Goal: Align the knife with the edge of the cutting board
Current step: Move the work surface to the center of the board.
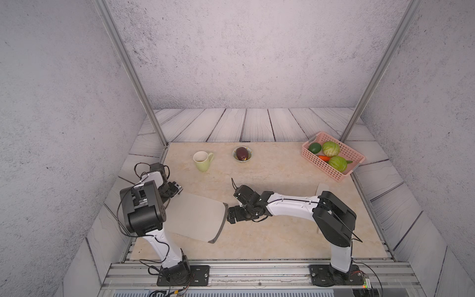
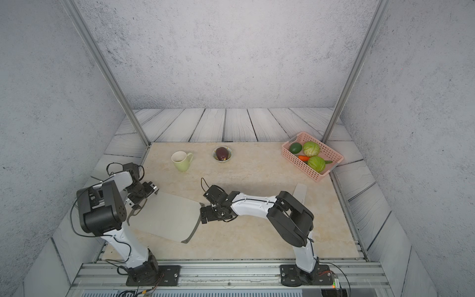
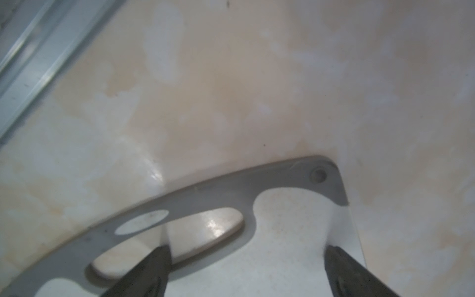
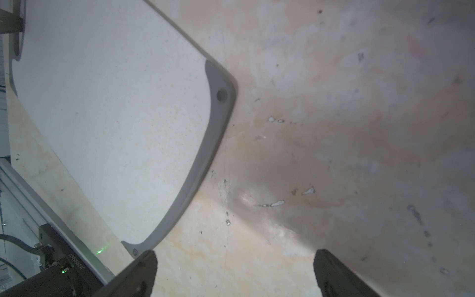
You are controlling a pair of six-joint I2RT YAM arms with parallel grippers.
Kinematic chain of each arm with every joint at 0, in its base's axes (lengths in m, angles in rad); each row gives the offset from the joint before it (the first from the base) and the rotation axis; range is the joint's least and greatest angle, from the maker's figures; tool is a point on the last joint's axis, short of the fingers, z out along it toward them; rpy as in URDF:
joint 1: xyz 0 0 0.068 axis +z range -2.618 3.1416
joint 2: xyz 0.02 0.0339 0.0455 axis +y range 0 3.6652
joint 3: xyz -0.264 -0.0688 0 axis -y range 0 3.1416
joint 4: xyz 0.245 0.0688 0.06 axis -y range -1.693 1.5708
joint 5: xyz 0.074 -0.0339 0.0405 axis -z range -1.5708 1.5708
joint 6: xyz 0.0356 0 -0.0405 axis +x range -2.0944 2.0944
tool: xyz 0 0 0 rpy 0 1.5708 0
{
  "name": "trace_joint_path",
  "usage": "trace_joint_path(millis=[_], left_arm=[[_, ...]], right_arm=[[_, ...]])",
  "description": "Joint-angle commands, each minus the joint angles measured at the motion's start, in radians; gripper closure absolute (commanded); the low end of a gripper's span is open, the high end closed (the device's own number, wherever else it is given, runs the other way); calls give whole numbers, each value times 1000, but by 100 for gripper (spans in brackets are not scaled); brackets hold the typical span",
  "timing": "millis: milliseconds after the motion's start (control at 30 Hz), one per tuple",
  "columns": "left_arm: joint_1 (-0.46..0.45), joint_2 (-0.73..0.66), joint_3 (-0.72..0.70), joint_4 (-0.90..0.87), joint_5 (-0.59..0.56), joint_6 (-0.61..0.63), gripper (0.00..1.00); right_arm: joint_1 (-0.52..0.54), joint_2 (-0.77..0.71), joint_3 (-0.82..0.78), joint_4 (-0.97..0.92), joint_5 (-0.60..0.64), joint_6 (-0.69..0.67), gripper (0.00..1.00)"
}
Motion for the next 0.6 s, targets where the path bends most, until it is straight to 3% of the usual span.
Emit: trace_joint_path(millis=[0, 567], left_arm=[[-32, -17, -17, -51, 41, -12, 2], [-151, -50, -51, -47, 123, -35, 2]], right_arm=[[10, 23, 18, 12, -23, 14, 1], [21, 106, 12, 115, -89, 68, 1]])
